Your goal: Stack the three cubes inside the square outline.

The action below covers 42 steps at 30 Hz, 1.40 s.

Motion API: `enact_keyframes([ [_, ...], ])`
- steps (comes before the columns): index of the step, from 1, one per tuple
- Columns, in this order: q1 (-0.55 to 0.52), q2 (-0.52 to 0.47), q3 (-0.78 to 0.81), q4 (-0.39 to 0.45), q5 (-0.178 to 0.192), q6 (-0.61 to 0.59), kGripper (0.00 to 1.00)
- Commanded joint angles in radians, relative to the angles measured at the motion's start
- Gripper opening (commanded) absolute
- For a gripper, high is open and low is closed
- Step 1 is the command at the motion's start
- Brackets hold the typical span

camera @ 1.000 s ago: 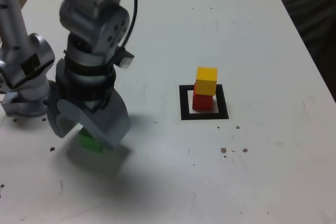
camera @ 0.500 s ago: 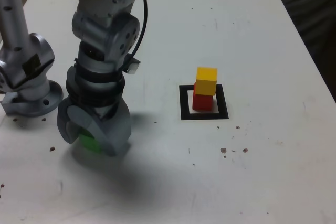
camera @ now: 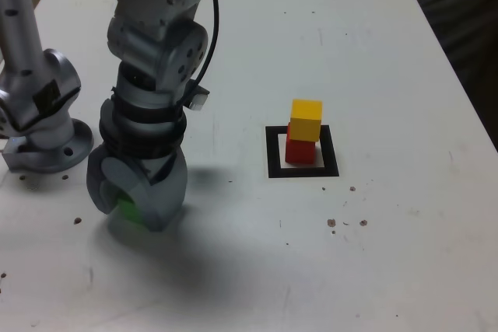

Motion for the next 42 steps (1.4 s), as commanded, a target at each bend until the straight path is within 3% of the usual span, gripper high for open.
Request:
enact_keyframes([
  [1,0.002,0.005,-0.001,-0.001,0.0,-0.002,0.25],
  [9,0.003,0.015,-0.048,0.051,0.014,0.005,0.25],
  [23,0.087,0.03,-0.366,0.366,0.138,0.006,0.26],
  [31,0.168,0.069,-0.579,0.504,0.184,0.008,0.27],
  [36,0.209,0.108,-0.717,0.59,0.194,0.015,0.29],
  [42,0.251,0.142,-0.844,0.637,0.195,0.041,0.3],
])
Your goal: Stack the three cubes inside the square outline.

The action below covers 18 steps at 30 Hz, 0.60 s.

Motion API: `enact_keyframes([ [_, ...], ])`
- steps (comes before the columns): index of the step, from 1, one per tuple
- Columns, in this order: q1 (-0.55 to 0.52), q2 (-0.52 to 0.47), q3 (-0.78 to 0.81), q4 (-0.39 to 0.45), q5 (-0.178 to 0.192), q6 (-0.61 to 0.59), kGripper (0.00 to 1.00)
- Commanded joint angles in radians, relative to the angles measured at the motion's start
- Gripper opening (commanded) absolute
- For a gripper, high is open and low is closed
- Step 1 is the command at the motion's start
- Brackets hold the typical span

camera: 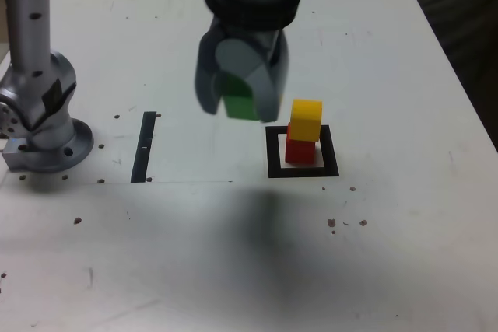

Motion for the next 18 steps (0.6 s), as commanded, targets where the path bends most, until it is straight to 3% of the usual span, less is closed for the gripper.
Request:
enact_keyframes([
  [1,0.015,0.017,-0.038,0.02,0.003,0.01,0.3],
  [18,0.165,0.15,-0.195,0.028,-0.01,0.098,0.3],
])
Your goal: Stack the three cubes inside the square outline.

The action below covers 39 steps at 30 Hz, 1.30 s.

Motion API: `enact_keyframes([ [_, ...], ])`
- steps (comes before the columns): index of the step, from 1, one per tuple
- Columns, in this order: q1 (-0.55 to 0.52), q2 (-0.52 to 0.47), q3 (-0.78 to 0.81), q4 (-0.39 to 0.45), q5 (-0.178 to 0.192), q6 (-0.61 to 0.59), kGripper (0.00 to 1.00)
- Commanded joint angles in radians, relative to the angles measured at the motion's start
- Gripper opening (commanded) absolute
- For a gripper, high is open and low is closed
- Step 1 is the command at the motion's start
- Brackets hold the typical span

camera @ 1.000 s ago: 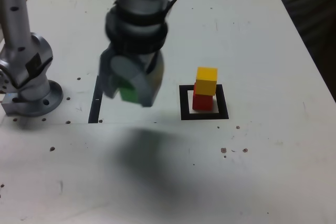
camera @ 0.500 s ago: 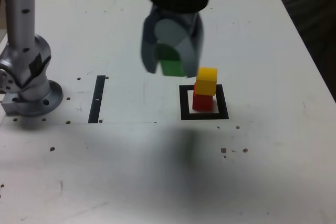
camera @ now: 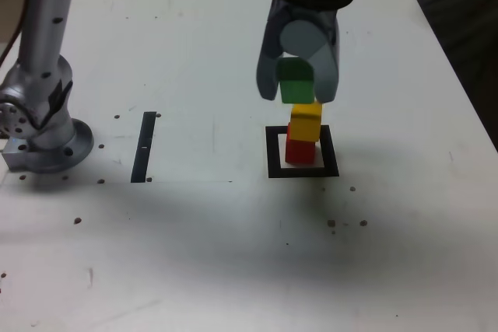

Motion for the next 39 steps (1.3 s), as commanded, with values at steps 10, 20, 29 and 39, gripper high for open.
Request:
enact_keyframes([
  [10,0.05,0.059,-0.02,0.008,-0.024,0.041,0.3],
  [20,0.064,0.088,-0.03,0.002,-0.033,0.053,0.3],
  [29,0.079,0.107,-0.027,-0.008,-0.042,0.071,0.75],
  [39,0.084,0.102,-0.016,-0.009,-0.048,0.078,1.0],
])
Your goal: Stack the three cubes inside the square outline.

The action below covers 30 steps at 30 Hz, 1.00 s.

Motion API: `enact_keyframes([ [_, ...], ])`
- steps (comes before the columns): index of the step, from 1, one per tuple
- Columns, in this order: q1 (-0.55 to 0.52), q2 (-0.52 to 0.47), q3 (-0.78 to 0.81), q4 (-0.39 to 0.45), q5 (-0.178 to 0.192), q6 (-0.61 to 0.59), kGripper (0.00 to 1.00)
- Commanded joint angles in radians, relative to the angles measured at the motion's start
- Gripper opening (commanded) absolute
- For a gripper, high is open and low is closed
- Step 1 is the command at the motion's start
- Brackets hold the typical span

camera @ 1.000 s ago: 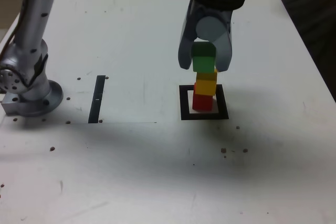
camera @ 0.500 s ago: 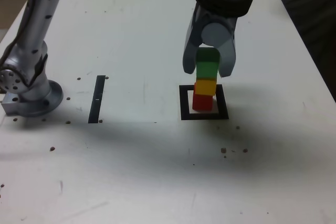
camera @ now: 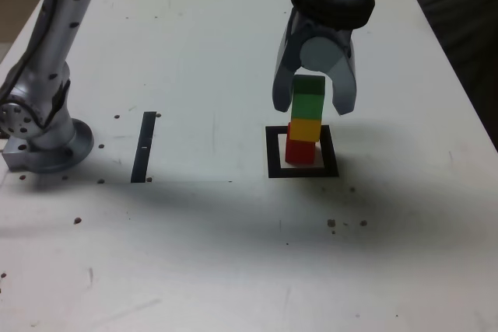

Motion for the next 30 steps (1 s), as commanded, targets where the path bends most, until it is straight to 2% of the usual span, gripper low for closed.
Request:
enact_keyframes([
  [1,0.001,-0.006,0.004,0.009,0.0,0.003,1.0],
  [8,0.001,-0.079,0.046,0.008,0.019,0.003,1.0],
  [16,-0.004,-0.231,0.185,0.004,0.051,0.003,1.0],
  [23,-0.01,-0.374,0.387,-0.02,0.054,-0.017,1.0],
  [30,-0.011,-0.508,0.688,-0.139,0.039,-0.049,1.0],
])
